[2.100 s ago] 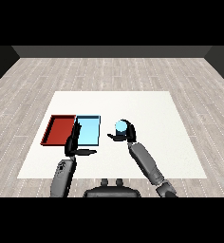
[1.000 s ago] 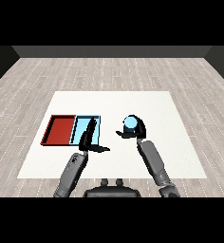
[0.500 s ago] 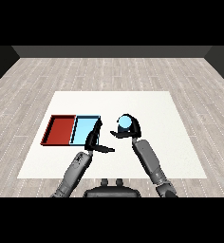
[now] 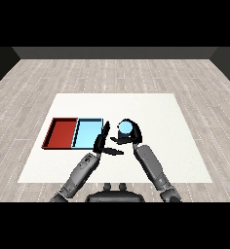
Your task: Pick the blue can and put it in the blue box
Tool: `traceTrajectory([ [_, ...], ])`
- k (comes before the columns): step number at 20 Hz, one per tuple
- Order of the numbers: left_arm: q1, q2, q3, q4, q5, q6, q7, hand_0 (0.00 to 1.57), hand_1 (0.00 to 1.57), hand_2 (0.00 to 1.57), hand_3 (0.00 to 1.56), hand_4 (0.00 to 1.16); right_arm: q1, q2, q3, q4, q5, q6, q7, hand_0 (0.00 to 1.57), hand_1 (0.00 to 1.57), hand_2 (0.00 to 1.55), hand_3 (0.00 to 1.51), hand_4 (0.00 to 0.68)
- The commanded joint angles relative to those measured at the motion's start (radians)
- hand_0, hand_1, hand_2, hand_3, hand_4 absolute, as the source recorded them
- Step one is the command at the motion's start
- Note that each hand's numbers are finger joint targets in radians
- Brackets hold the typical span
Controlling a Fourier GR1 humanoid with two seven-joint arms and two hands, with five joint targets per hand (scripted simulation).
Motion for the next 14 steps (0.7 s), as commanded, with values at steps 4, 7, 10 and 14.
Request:
traceTrajectory([
  [4, -0.027, 0.0, -0.003, 0.082, 0.038, -0.02, -0.034, 0.0, 0.0, 0.0, 0.0, 0.0, -0.043, -0.002, -0.054, -0.001, -0.007, 0.074, 0.036, 1.44, 1.44, 1.46, 1.37, 0.564],
  [7, -0.087, 0.0, -0.03, 0.135, 0.108, 0.017, -0.066, 0.0, 0.0, 0.0, 0.0, 0.0, -0.085, 0.001, -0.002, 0.035, -0.048, 0.008, 0.019, 1.43, 1.43, 1.46, 1.38, 0.55],
  [10, -0.036, 0.0, -0.079, 0.125, 0.118, 0.031, -0.107, 0.0, 0.0, 0.0, 0.0, 0.0, -0.123, 0.001, 0.044, 0.055, -0.031, -0.039, 0.032, 1.44, 1.44, 1.46, 1.37, 0.561],
  [14, -0.078, 0.0, -0.088, 0.125, 0.112, 0.073, -0.056, 0.0, 0.0, 0.0, 0.0, 0.0, -0.101, 0.001, 0.095, 0.134, -0.097, -0.055, -0.089, 1.42, 1.42, 1.46, 1.36, 0.559],
])
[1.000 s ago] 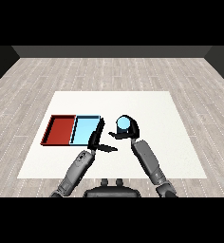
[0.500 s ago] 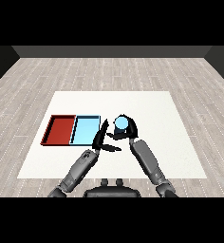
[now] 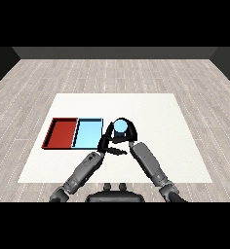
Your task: Pick the blue can and put it in the blue box
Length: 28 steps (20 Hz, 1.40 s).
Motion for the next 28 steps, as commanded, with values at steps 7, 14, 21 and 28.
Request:
traceTrajectory([
  [7, -0.127, 0.0, -0.03, 0.119, 0.084, 0.043, -0.012, 0.0, 0.0, 0.0, 0.0, 0.0, 0.024, 0.0, 0.052, -0.002, -0.026, -0.007, -0.04, 1.43, 1.43, 1.46, 1.38, 0.549],
  [14, -0.1, 0.004, 0.007, 0.094, 0.031, 0.003, 0.012, 0.0, 0.0, 0.0, 0.0, 0.0, 0.017, 0.0, 0.099, -0.047, -0.035, -0.052, 0.008, 1.43, 1.43, 1.46, 1.37, 0.533],
  [21, -0.151, 0.001, -0.127, 0.134, 0.166, 0.096, -0.046, 0.0, 0.0, 0.0, 0.0, 0.0, -0.018, 0.0, 0.077, -0.015, -0.019, -0.008, 0.004, 1.44, 1.44, 1.45, 1.35, 0.521],
  [28, -0.2, 0.002, -0.135, 0.151, 0.181, 0.16, 0.009, 0.0, 0.0, 0.0, 0.0, 0.0, -0.036, -0.001, 0.157, 0.005, -0.08, -0.07, -0.022, 1.45, 1.45, 1.45, 1.36, 0.497],
])
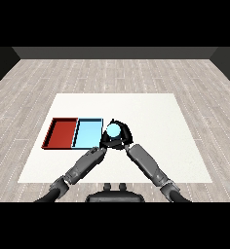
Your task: Pick the blue can and put it in the blue box
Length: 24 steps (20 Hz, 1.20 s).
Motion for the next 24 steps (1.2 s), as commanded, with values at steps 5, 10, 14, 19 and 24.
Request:
traceTrajectory([
  [5, -0.066, -0.039, -0.027, 0.071, 0.086, 0.144, 0.002, 1.57, 1.57, 1.57, 1.51, 1.16, 0.03, 0.023, -0.012, -0.079, 0.012, 0.027, 0.043, 1.44, 1.44, 1.46, 1.38, 0.517],
  [10, -0.065, -0.039, -0.015, 0.032, -0.024, 0.177, 0.124, 1.57, 1.57, 1.55, 1.46, 1.13, 0.02, 0.023, -0.033, -0.005, -0.016, 0.051, -0.014, 1.42, 1.42, 1.45, 1.37, 0.527],
  [14, -0.047, -0.022, 0.048, 0.003, -0.056, 0.137, 0.149, 1.57, 1.57, 1.55, 1.46, 1.14, -0.027, 0.023, -0.018, -0.022, -0.038, 0.007, 0.024, 1.42, 1.42, 1.46, 1.37, 0.531],
  [19, -0.032, -0.039, -0.015, -0.03, -0.063, 0.231, 0.115, 1.57, 1.57, 1.55, 1.46, 1.14, 0.086, 0.022, -0.002, -0.168, 0.043, 0.0, 0.101, 1.1, 1.1, 1.19, 1.03, 0.4],
  [24, -0.018, -0.039, 0.044, 0.004, -0.098, 0.169, 0.099, 1.57, 1.57, 1.56, 1.47, 1.14, 0.029, 0.024, -0.025, -0.034, 0.08, 0.011, 0.051, 0.0, 0.0, 0.0, 0.0, 0.0],
])
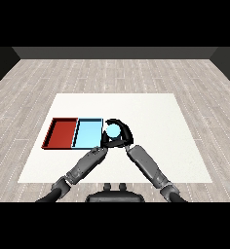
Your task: Pick the blue can and put it in the blue box
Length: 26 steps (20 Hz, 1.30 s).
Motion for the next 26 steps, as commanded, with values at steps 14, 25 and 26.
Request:
traceTrajectory([
  [14, 0.026, 0.056, 0.109, -0.02, -0.013, -0.093, -0.006, 1.57, 1.57, 1.57, 1.49, 1.15, -0.005, -0.022, -0.194, -0.045, -0.044, 0.076, 0.047, 0.0, 0.0, 0.0, 0.0, 0.0],
  [25, 0.036, 0.086, 0.182, -0.015, -0.047, -0.011, -0.023, 1.57, 1.57, 1.57, 1.47, 1.15, 0.274, -0.134, -0.333, -0.421, -0.205, 0.198, 0.004, 0.0, 0.0, 0.0, 0.0, 0.0],
  [26, 0.014, 0.099, 0.219, 0.005, -0.038, -0.022, -0.025, 1.57, 1.57, 1.57, 1.48, 1.15, 0.251, -0.135, -0.364, -0.432, -0.219, 0.178, 0.037, 0.0, 0.0, 0.0, 0.0, 0.0],
])
